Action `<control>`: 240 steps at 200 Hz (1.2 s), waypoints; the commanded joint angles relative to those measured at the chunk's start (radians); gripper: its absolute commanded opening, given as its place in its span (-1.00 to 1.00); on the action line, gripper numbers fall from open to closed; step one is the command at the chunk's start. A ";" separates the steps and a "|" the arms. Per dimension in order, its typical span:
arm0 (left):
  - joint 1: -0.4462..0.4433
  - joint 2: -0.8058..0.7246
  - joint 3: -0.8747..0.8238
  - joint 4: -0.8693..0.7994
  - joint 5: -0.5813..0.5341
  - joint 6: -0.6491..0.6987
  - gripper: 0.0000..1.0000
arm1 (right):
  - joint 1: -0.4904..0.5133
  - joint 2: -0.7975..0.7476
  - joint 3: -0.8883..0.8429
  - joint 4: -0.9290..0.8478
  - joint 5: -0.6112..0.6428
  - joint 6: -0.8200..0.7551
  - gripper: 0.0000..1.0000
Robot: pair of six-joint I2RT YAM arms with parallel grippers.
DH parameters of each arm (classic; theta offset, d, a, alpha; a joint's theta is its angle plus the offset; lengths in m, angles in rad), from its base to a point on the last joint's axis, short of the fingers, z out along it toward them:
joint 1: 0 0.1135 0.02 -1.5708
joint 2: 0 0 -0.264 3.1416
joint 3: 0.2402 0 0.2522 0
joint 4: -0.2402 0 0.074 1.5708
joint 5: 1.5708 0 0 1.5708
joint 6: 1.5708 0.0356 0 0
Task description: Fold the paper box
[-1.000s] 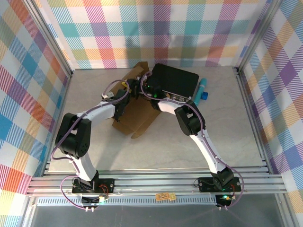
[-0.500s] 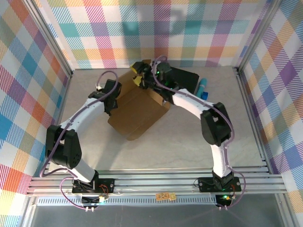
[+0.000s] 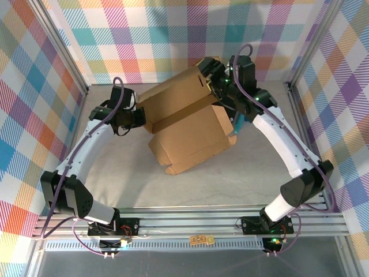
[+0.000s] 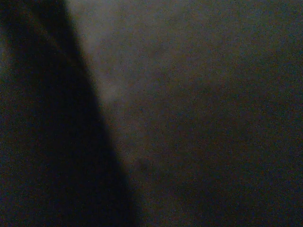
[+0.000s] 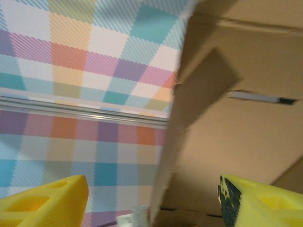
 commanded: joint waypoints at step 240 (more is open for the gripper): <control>0.020 0.059 0.167 -0.230 0.159 -0.062 -1.00 | -0.179 0.001 0.098 -0.325 -0.127 -0.402 -0.47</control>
